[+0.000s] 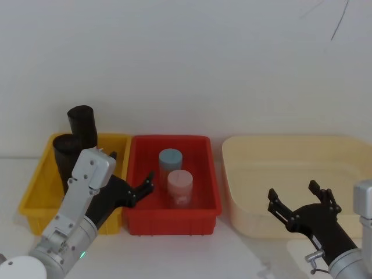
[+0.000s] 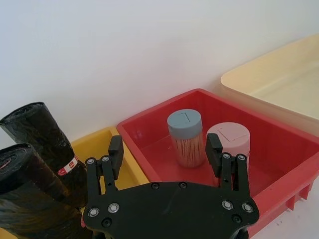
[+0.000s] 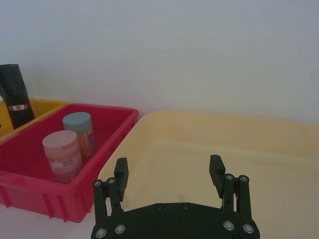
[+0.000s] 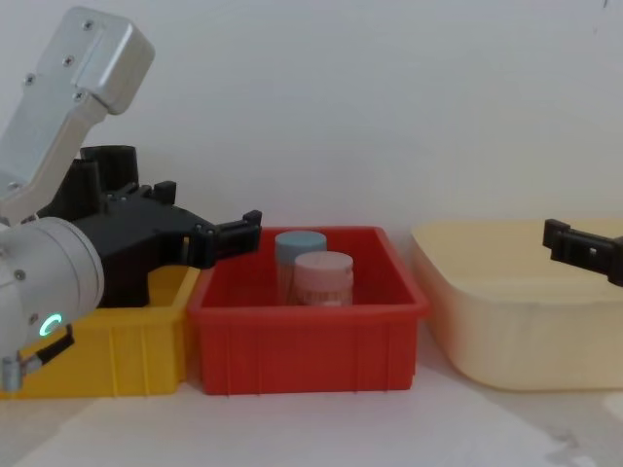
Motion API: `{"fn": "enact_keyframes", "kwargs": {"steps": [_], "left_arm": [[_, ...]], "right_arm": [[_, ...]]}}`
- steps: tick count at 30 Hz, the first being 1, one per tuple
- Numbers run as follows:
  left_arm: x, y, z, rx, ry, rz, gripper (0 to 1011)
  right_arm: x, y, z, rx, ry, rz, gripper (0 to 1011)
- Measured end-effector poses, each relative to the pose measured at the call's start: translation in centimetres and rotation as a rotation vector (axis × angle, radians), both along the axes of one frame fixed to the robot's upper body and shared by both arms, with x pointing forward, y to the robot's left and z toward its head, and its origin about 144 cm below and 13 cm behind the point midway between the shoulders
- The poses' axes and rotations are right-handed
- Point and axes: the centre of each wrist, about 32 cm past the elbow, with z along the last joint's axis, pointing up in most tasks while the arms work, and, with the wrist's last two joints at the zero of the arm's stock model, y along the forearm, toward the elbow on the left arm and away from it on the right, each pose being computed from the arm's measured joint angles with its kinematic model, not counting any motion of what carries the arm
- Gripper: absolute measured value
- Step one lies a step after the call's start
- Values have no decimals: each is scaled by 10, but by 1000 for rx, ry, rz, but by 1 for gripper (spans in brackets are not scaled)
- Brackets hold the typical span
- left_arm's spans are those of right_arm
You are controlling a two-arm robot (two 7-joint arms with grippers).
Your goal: Pick up the garbage bag with the one hand and transfer it to the other hand.
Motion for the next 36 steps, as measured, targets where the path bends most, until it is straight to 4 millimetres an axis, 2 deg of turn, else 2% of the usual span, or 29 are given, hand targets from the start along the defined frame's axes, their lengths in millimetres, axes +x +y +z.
{"fn": "enact_keyframes", "kwargs": {"steps": [36], "left_arm": [[0,0,0,0,0,0,1001]], "right_arm": [[0,0,0,0,0,0,1002]]}}
